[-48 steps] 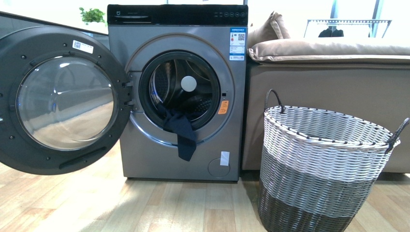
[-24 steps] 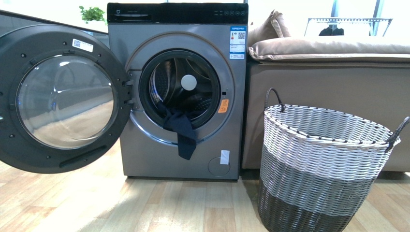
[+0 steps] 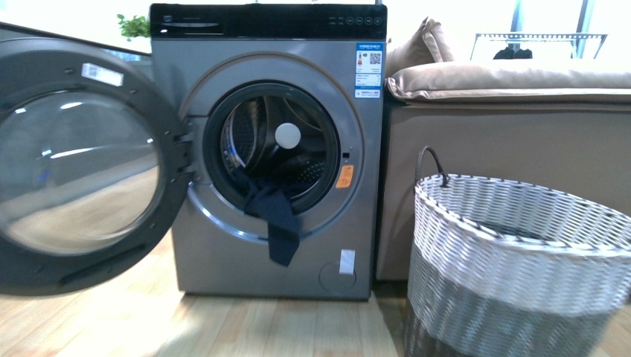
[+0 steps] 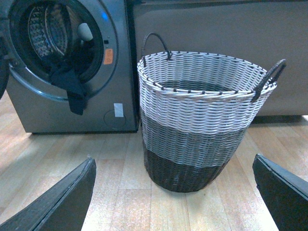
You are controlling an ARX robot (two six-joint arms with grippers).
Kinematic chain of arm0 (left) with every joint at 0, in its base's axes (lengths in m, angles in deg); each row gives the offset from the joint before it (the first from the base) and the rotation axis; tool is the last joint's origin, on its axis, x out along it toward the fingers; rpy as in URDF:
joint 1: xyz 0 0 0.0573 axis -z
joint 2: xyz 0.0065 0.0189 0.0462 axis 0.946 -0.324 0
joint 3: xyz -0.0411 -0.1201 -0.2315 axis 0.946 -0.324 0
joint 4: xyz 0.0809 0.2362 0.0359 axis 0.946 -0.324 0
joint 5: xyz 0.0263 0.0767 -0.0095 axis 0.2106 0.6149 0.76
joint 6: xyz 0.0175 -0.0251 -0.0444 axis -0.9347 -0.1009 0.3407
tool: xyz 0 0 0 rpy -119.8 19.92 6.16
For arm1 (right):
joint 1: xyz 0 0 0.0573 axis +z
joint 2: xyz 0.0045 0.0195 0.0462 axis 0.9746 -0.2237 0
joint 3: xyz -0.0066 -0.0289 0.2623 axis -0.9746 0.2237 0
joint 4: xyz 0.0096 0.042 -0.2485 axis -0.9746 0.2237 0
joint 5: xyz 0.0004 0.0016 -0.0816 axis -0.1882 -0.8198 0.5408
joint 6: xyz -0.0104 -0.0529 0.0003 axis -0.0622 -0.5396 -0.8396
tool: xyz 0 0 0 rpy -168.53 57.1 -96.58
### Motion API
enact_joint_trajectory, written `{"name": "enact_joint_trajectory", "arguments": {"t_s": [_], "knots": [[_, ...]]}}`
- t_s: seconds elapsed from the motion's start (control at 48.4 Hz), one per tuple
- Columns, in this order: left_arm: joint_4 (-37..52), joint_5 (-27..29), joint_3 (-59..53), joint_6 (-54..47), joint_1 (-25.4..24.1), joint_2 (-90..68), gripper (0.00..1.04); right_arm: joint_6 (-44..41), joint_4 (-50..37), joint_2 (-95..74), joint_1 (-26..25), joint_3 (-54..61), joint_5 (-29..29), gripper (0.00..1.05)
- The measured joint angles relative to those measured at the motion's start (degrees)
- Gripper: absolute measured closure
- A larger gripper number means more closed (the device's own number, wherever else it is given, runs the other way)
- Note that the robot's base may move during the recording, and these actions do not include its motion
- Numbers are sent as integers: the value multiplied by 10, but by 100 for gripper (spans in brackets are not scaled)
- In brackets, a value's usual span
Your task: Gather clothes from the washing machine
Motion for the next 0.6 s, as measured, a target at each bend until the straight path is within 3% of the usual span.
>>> {"name": "enact_joint_trajectory", "arguments": {"t_s": [0.599], "knots": [[0,0,0,0,0,0,6,0,0,0,0,0,0,8]]}}
